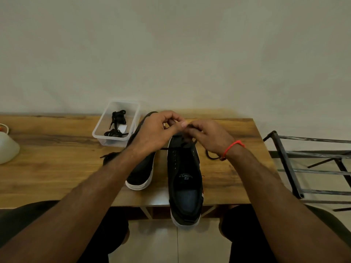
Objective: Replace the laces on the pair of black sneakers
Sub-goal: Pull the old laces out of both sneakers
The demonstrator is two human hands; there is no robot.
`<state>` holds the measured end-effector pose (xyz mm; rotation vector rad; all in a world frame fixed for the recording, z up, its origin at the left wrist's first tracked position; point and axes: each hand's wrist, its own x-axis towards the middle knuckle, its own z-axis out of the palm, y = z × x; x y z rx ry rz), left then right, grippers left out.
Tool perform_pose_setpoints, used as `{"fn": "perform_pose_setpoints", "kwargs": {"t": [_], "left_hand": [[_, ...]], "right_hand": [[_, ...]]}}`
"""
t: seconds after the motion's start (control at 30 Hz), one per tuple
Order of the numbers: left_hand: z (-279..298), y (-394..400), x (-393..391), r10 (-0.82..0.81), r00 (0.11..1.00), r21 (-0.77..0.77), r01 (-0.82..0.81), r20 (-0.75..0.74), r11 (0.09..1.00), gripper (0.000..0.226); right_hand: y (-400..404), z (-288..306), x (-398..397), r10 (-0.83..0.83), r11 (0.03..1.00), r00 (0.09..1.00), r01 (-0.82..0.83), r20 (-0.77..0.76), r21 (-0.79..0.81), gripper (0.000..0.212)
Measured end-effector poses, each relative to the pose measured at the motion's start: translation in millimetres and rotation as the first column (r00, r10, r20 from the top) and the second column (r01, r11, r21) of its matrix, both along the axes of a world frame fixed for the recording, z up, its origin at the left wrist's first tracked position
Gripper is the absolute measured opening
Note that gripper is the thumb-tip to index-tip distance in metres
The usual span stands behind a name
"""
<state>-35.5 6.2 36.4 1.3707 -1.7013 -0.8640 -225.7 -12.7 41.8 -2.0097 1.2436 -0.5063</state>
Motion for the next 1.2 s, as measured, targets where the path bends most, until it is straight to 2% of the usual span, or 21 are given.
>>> {"fn": "perform_pose_setpoints", "kwargs": {"t": [0.07,0.13,0.17,0.2,0.27,0.37,0.4,0.47,0.5,0.57,0.6,0.67,0.73,0.77,0.8,0.87,0.93,1.03,1.07,1.1,1.2], "left_hand": [[5.2,-1.6,6.8,0.017,1.000,0.044,-0.016,-0.007,0.999,0.010],[9.5,-4.1,18.0,0.054,0.997,0.068,-0.058,0.051,0.996,0.014],[10.7,-6.1,23.9,0.087,0.993,0.070,-0.092,0.074,0.993,0.017],[11.3,-7.9,28.4,0.124,0.990,0.070,-0.129,0.072,0.989,0.019],[13.7,-8.8,31.6,0.173,0.985,0.067,-0.175,0.028,0.982,0.021],[16.5,-4.4,20.5,0.078,0.997,0.074,-0.079,0.022,0.994,0.020],[15.0,-2.6,15.2,0.017,0.999,0.079,-0.020,0.044,0.997,0.017],[9.4,-0.6,8.0,-0.048,0.996,0.073,0.042,0.076,0.996,0.008],[8.0,-0.1,6.8,-0.055,0.996,0.072,0.049,0.077,0.996,0.004],[9.1,-0.5,9.3,-0.054,0.998,0.099,0.050,0.035,0.994,0.003],[10.9,-1.4,11.8,-0.052,0.998,0.115,0.050,0.018,0.992,0.005],[15.8,-3.5,18.8,-0.062,0.996,0.128,0.053,0.063,0.990,0.013],[18.9,-5.5,27.0,-0.128,0.990,0.236,0.111,0.057,0.965,0.020],[21.6,-4.7,29.3,-0.178,0.983,0.331,0.179,-0.032,0.926,0.022],[24.2,-3.2,29.7,-0.223,0.960,0.417,0.275,-0.169,0.867,0.023],[29.6,1.2,26.6,-0.255,0.854,0.482,0.475,-0.453,0.736,0.027],[31.4,5.0,24.5,-0.212,0.678,0.427,0.642,-0.703,0.636,0.031],[30.8,2.5,27.4,-0.046,0.168,0.128,0.875,-0.985,0.467,0.022],[30.5,-0.2,30.6,0.023,0.062,0.065,0.864,-0.998,0.499,0.016],[29.4,-3.7,32.6,0.079,0.032,0.072,0.805,-0.996,0.589,0.019],[28.5,-13.0,35.8,0.154,0.208,0.225,0.380,-0.966,0.897,0.048]], "right_hand": [[-12.5,1.5,-11.6,-0.358,0.930,0.925,0.366,0.125,-0.047,0.024],[-24.6,8.3,-37.5,-0.697,0.671,0.671,0.735,0.253,-0.099,0.027],[-28.5,9.0,-51.7,-0.762,0.593,0.601,0.797,0.243,-0.112,0.028],[-31.9,7.9,-63.0,-0.776,0.596,0.606,0.795,0.173,-0.110,0.026],[-33.2,-3.0,-69.5,-0.661,0.750,0.741,0.654,-0.115,-0.098,0.025],[-18.7,-10.7,-44.4,-0.263,0.965,0.900,0.251,-0.349,-0.081,0.075],[-13.2,-7.7,-32.3,-0.131,0.991,0.942,0.126,-0.308,-0.036,0.081],[-7.3,-2.5,-14.7,0.032,0.991,0.996,-0.020,-0.087,0.136,0.069],[-4.8,0.8,-9.1,0.046,0.982,0.999,-0.044,-0.008,0.186,0.051],[-5.0,7.1,-5.7,-0.116,0.989,0.989,0.106,0.088,0.106,0.018],[-9.7,6.8,-10.2,-0.287,0.957,0.941,0.276,0.178,0.085,0.017],[-23.1,8.0,-30.2,-0.637,0.765,0.667,0.608,0.387,0.212,0.020],[-33.2,9.4,-55.0,-0.769,0.605,0.414,0.716,0.487,0.348,0.019],[-36.1,6.6,-64.0,-0.784,0.579,0.388,0.738,0.485,0.346,0.019],[-37.4,4.0,-69.5,-0.781,0.586,0.447,0.764,0.436,0.268,0.019],[-35.4,-1.9,-67.1,-0.694,0.707,0.698,0.707,0.175,-0.021,0.020],[-24.4,-4.2,-48.4,-0.446,0.892,0.881,0.424,-0.157,-0.153,0.022],[-10.5,-13.6,-14.7,-0.073,0.997,0.923,0.062,-0.378,-0.041,0.026],[-5.0,-18.2,-4.2,0.026,0.999,0.906,-0.038,-0.423,-0.020,0.027],[0.3,-23.6,5.2,0.105,0.992,0.882,-0.128,-0.458,-0.018,0.027],[11.1,-23.8,19.3,0.247,0.953,0.879,-0.296,-0.408,-0.061,0.025]]}}
